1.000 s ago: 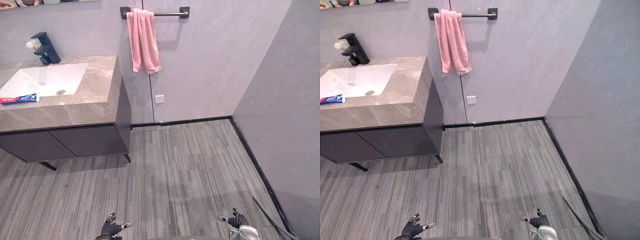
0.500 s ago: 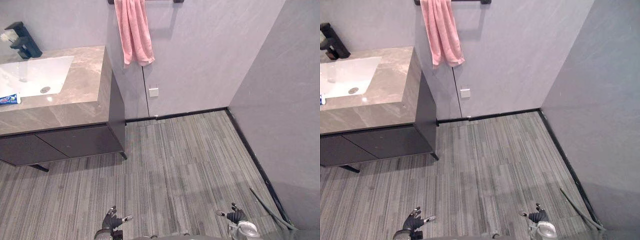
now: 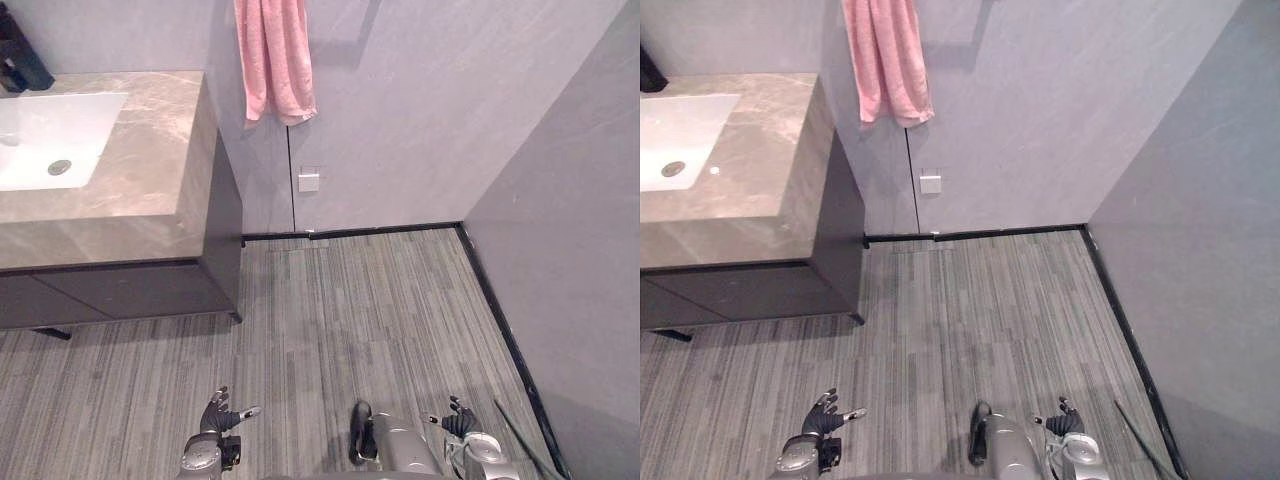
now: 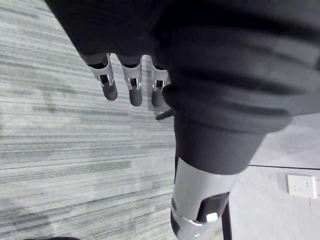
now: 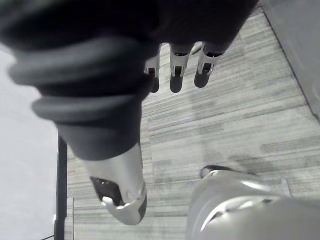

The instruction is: Organize washtable

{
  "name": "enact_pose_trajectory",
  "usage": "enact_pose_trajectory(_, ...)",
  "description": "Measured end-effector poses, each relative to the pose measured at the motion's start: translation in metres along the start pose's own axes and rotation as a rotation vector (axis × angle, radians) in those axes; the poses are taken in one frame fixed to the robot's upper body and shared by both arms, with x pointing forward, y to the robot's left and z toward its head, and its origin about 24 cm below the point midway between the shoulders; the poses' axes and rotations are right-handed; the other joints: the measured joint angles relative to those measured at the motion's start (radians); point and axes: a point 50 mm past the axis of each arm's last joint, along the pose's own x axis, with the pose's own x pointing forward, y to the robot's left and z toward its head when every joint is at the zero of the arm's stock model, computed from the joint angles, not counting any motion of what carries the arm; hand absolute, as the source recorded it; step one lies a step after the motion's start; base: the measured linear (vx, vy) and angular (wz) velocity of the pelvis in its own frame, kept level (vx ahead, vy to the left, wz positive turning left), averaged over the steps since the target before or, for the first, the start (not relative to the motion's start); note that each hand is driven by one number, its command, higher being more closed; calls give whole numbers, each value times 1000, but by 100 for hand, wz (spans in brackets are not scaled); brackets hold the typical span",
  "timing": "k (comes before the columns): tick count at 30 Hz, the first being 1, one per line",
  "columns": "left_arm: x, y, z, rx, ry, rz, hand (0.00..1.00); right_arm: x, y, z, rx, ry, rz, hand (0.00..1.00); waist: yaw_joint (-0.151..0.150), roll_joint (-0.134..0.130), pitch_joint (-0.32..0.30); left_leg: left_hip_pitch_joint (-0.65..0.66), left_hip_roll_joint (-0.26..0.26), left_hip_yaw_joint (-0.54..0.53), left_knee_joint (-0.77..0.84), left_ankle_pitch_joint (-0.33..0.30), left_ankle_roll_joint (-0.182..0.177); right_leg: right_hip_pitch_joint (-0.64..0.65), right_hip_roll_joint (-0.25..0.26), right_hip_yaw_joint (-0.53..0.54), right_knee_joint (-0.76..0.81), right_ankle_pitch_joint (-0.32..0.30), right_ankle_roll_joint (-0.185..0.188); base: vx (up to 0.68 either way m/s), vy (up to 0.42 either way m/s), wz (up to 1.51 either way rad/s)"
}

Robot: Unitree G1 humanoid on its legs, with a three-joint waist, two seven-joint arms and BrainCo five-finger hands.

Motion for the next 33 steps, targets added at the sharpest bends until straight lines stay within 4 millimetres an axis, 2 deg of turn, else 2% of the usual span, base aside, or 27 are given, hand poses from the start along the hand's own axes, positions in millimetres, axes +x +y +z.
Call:
enact_pose_trajectory(1, 1, -2, 3, -2, -8, -3, 0, 0, 0, 0, 0, -1, 1, 0, -2, 3, 2, -22, 7, -10, 54, 12, -1, 25, 6, -9, -22, -5, -4, 425, -243, 27)
enact_pose_trajectory(2, 2, -4, 5, -10, -14, -6, 0, -1, 0, -2, 2, 6, 1, 0, 3, 0, 4, -75, 16, -29, 208, 50, -9, 97, 18, -13, -81, -11, -12, 335, -185, 31)
enact_pose_trajectory(3, 1, -6, 4, -20, -15, -8, 0, -1, 0, -3, 5, 7, -2, 0, 5, -2, 6, -120, 29, -37, 352, 52, -10, 158, 26, -13, -126, -13, -14, 440, -221, 23)
enact_pose_trajectory(4, -1, -7, 1, -27, -12, -11, 0, -1, 0, -2, 11, 1, -2, 0, 5, -3, 10, -178, 51, -20, 518, 43, 1, 231, 39, -12, -174, -14, -15, 322, -153, 6)
enact_pose_trajectory(5, -2, -8, -1, -30, -7, -13, 0, -1, 0, -1, 17, -7, -2, 0, 10, -2, 11, -222, 75, 11, 615, 31, 22, 276, 48, -8, -203, -14, -15, 392, -148, -16)
enact_pose_trajectory(6, -2, -9, -1, -37, -4, -13, 0, 0, 0, 0, 29, -10, -5, 0, 25, -4, 14, -275, 102, 51, 687, 12, 52, 323, 53, 5, -232, -14, -16, 247, -59, -22)
enact_pose_trajectory(7, -2, -10, -1, -40, -3, -14, 0, 0, 0, 0, 37, -10, -9, 0, 33, -4, 16, -303, 107, 63, 698, 5, 65, 341, 53, 12, -244, -14, -16, 237, -32, -28)
enact_pose_trajectory(9, -2, -10, 2, -44, -19, -15, 0, 0, -1, 1, 56, -11, -22, 0, 44, -2, 26, -399, 108, 76, 671, -10, 78, 392, 49, 32, -285, -16, -13, 186, 51, -27)
enact_pose_trajectory(11, -1, -11, 6, -48, -29, -17, 0, 0, -1, 0, 78, -5, -31, 0, 54, -7, 45, -451, 81, 82, 548, -11, 78, 426, 25, 40, -297, -31, 14, 197, 125, -11)
enact_pose_trajectory(12, -1, -13, 6, -55, -28, -20, 0, -2, -3, -6, 88, 15, -39, 0, 55, -15, 52, -476, 48, 80, 426, -8, 74, 443, 4, 40, -300, -47, 38, 208, 184, 7)
enact_pose_trajectory(14, -2, -18, 4, -64, -22, -29, 0, -3, -7, -10, 88, 26, -51, 0, 57, 5, 47, -493, 6, 64, 215, 38, 52, 457, -14, 42, -290, -81, 78, 308, 301, -2)
enact_pose_trajectory(15, -3, -19, 2, -68, -17, -31, 0, -3, -10, -11, 84, 32, -59, 0, 63, 24, 47, -477, -10, 53, 168, 145, 104, 460, -19, 65, -266, -112, 108, 311, 292, -7)
enact_pose_trajectory(16, -4, -16, 0, -68, -13, -22, 0, -4, -3, -13, 80, 38, -37, 0, 63, -8, 32, -476, -48, 68, 168, 119, 118, 460, -51, 82, -262, -129, 126, 353, 264, -1)
enact_pose_trajectory(18, -3, -13, 1, -68, -15, -16, 0, -4, -1, -13, 91, 37, -35, 0, 68, -31, 30, -490, -80, 89, 214, 56, 142, 458, -92, 101, -242, -154, 152, 381, 216, -6)
enact_pose_trajectory(19, -3, -14, 0, -67, -12, -21, 0, -3, -1, -9, 99, 22, -37, 0, 78, -34, 29, -481, -93, 108, 239, 24, 166, 445, -114, 139, -193, -161, 161, 386, 229, -29)
enact_pose_trajectory(20, -4, -15, -2, -67, -7, -23, 0, -3, -1, -8, 100, 15, -37, 0, 83, -31, 28, -471, -99, 113, 245, 8, 172, 432, -122, 157, -152, -161, 162, 394, 235, -31)
enact_pose_trajectory(21, -5, -14, -4, -67, -2, -22, 0, -3, 0, -7, 101, 11, -35, 0, 86, -32, 27, -446, -101, 133, 243, -10, 184, 399, -132, 195, -52, -160, 162, 392, 208, -31)
enact_pose_trajectory(22, -7, -12, -8, -61, 8, -19, 0, -3, 3, -6, 102, 9, -26, 0, 87, -36, 25, -406, -108, 151, 233, -36, 197, 322, -148, 236, 134, -132, 203, 403, 189, -24)
enact_pose_trajectory(23, -6, -10, -8, -51, 7, -16, 0, -4, 7, -7, 100, 10, -15, 0, 83, -43, 23, -370, -119, 154, 221, -50, 207, 269, -159, 260, 273, -93, 226, 499, 173, -13)
enact_pose_trajectory(24, -6, -9, -8, -33, 6, -21, 0, -4, 12, -6, 95, 10, -1, 0, 78, -44, 23, -325, -122, 154, 211, -67, 221, 208, -164, 271, 429, -92, 228, 343, 72, 1)
enact_pose_trajectory(25, -6, -8, -7, -32, 6, -20, 0, -4, 14, -6, 89, 9, 7, 0, 78, -44, 24, -298, -122, 152, 203, -73, 223, 178, -164, 266, 489, -99, 216, 421, 47, -4)
enact_pose_trajectory(27, -6, -7, -4, -40, -9, -17, 0, -5, 19, -7, 72, 6, 23, 0, 75, -37, 27, -173, -108, 146, 117, -81, 224, 84, -149, 197, 564, -136, 151, 453, -12, -13)
enact_pose_trajectory(28, -5, -9, -3, -43, -12, -20, 0, -5, 19, -7, 65, 6, 24, 0, 69, -30, 31, -127, -93, 146, 85, -81, 224, 62, -130, 168, 525, -145, 139, 493, -80, -1)
enact_pose_trajectory(29, -5, -10, -3, -46, -12, -22, 0, -5, 19, -7, 53, 4, 26, 0, 56, -10, 41, -73, -66, 144, 55, -81, 223, 19, -95, 133, 422, -151, 132, 407, -100, 6)
enact_pose_trajectory(31, -4, -12, 1, -49, -21, -27, 0, -6, 18, -9, 50, 10, 23, 0, 53, -14, 38, -43, -42, 131, 43, -81, 223, -21, -57, 135, 252, -139, 133, 370, -132, 15)
enact_pose_trajectory(32, -3, -11, 3, -47, -28, -26, 0, -7, 17, -12, 47, 17, 21, 0, 51, -19, 37, -38, -37, 117, 42, -81, 218, -29, -47, 143, 158, -112, 133, 509, -230, 48)
enact_pose_trajectory(33, -3, -8, 3, -37, -28, -22, 0, -9, 15, -19, 37, 35, 19, 0, 41, -49, 25, -35, -52, 87, 39, -83, 162, -23, -38, 165, -22, 68, 116, 520, -230, 56)
